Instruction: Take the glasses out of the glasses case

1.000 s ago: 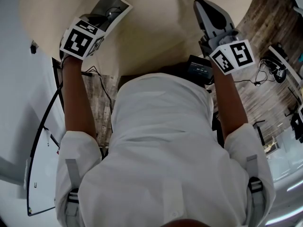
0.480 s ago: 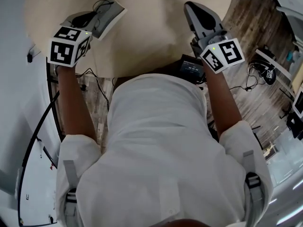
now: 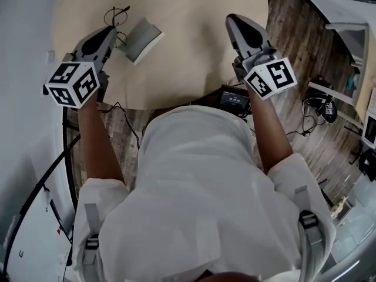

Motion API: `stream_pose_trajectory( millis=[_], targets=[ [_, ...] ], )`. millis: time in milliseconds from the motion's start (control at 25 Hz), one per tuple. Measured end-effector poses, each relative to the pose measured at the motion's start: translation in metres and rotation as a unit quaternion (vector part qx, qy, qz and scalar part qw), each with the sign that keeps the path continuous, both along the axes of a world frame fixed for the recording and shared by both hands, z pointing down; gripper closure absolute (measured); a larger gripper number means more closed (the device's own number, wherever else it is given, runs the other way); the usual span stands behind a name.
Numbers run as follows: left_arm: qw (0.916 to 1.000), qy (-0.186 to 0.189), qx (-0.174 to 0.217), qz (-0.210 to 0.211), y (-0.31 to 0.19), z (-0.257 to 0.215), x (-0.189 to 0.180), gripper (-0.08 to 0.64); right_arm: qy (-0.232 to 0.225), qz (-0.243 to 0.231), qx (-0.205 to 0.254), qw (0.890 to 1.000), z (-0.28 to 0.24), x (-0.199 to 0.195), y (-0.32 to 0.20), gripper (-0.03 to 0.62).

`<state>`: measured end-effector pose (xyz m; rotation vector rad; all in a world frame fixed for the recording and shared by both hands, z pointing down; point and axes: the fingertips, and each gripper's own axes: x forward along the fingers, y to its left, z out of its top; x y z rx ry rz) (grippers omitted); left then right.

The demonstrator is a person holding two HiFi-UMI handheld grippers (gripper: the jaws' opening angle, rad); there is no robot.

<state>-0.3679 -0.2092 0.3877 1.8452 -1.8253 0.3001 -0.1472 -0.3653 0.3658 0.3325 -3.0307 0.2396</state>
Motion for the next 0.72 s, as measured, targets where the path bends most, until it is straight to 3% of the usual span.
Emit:
stream_pose_trajectory(
  millis=[160,360,480,720],
  targets=[
    [0.9981,-0.021,0.051,-0.026,0.033,-0.039,-0.005,0.534,-0.017,-0.007,0.025,1.0,-0.027,0.0,0.023,0.566],
    [0.9883,0.0,0.145,-0.047,0.057,-0.091,0.011,0.534,-0.034,-0.007,0.041,0.999,-0.055,0.022,0.033,0.566],
    [0.9825,0.014,0.175,-0.062,0.078,-0.111,0.025,0.535,-0.044,-0.004,0.044,0.998,-0.064,0.038,0.042,0.566],
    [0.9594,0.067,0.266,-0.066,0.144,-0.12,0.084,0.535,-0.061,0.004,0.025,0.998,-0.055,0.094,0.092,0.566]
  ],
)
